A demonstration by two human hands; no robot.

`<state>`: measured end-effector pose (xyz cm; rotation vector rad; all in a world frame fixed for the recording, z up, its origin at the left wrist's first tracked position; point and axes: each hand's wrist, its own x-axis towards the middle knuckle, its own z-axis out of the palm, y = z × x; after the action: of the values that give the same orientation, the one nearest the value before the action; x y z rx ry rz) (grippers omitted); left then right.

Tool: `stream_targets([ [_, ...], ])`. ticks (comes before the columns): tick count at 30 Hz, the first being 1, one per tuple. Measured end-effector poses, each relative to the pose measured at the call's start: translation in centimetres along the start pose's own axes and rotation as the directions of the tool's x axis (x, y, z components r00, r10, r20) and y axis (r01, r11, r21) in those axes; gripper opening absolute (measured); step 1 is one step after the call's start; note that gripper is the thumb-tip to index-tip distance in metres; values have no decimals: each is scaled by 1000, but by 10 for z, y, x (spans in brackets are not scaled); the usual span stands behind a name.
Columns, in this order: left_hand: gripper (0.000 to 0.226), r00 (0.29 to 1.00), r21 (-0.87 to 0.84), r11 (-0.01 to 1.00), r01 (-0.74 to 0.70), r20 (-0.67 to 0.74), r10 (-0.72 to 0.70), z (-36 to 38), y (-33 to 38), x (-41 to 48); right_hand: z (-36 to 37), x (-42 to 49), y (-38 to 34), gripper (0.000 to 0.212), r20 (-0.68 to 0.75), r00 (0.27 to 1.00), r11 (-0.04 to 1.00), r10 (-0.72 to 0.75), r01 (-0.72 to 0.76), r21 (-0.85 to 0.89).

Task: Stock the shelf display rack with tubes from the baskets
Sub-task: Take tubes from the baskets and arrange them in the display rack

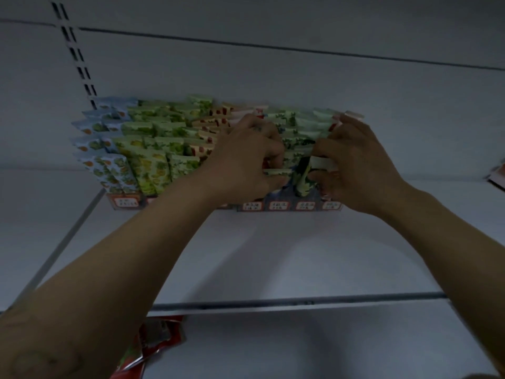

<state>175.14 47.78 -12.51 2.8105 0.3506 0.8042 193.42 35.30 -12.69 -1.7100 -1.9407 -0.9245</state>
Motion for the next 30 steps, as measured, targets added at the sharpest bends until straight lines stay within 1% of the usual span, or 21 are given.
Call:
stream_targets([
  [2,22,1000,-2,1000,-3,4,3,0,-1,1,0,-2,-4,18,-44,999,1000,-16,16,7],
  [4,25,1000,0,1000,-4,21,4,-1,-3,2,1,-5,-8,17,-59,998,1000,-30,31,5],
  [9,30,998,-3,1000,-6,63,6,-6,-3,5,-1,-4,0,15,16,998,998,-64,64,3],
  [13,29,996,-30,1000,0,85,3,-9,-2,4,-4,5,3,18,157,985,995,-75,64,71],
  [16,30,996,-33,999,25,92,-22,-10,0,4,-4,19,6,23,293,953,997,-82,73,40],
  [18,28,996,-27,999,34,89,-31,-10,1,4,-9,21,7,24,333,940,997,-79,70,38],
  [20,30,995,-22,999,44,95,-42,-11,1,4,-11,19,6,20,324,944,998,-55,42,49],
  [22,33,994,-23,998,53,101,-51,-12,0,4,-8,18,3,20,321,946,999,-38,33,21],
  [25,28,991,-24,997,76,110,-73,-12,3,4,6,9,2,20,362,931,994,-56,86,-68],
  [28,25,991,-34,995,91,104,-87,-12,4,3,13,5,5,21,338,941,998,-19,38,-51],
  [30,26,991,-41,995,91,102,-87,-12,5,4,11,8,4,22,347,938,998,19,0,-55],
])
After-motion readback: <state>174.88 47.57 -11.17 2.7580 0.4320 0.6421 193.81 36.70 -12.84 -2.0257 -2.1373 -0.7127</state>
